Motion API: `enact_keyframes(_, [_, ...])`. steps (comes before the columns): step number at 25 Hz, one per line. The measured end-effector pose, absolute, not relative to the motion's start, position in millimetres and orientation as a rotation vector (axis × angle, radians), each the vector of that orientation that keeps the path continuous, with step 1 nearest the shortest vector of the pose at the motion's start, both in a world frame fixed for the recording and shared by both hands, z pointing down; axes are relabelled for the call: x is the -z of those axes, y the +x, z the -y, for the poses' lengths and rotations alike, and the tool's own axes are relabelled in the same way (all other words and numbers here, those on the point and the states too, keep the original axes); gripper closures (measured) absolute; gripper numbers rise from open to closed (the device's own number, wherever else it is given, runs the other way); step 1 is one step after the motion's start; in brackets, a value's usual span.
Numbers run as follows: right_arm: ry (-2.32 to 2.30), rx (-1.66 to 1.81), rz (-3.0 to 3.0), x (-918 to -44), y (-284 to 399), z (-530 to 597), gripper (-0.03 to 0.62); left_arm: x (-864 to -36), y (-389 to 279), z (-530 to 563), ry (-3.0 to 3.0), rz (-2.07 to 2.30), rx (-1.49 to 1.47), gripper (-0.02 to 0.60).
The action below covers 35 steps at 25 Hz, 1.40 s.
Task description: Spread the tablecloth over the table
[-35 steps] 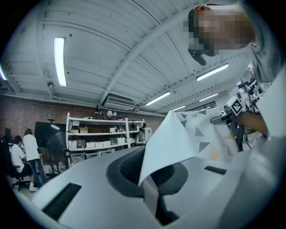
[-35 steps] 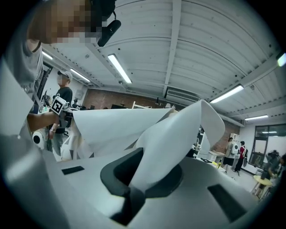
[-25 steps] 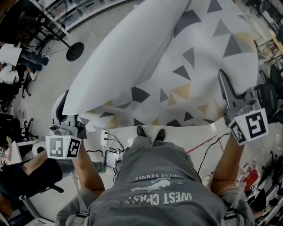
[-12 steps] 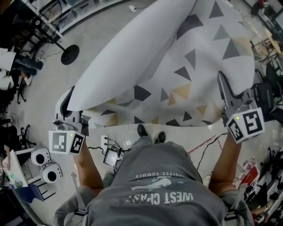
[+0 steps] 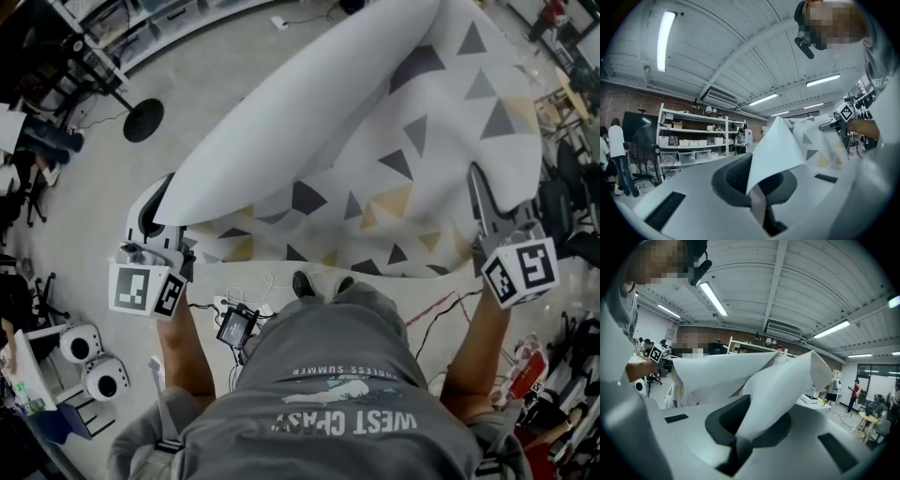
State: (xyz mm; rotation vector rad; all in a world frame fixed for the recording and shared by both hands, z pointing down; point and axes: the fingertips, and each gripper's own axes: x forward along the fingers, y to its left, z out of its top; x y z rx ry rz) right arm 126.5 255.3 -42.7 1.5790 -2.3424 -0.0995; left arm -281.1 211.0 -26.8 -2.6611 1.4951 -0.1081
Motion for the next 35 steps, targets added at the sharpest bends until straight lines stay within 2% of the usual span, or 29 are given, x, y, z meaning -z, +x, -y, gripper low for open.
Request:
enact_keyframes(8, [1.569, 0.023, 2.311, 16, 118, -212, 0.580, -2, -293, -173, -2.711, -1.516, 0.147, 0.581])
enact_keyframes(13, [1.563, -0.041, 2.320, -33, 137, -200, 0.579, -43, -276, -167, -2.729, -1.537, 0.205, 0.581])
enact_keyframes(35, [1.453, -0.258, 2.301, -102, 152, -142, 0.579, -104, -264, -129, -2.825, -1.624, 0.470, 0.581])
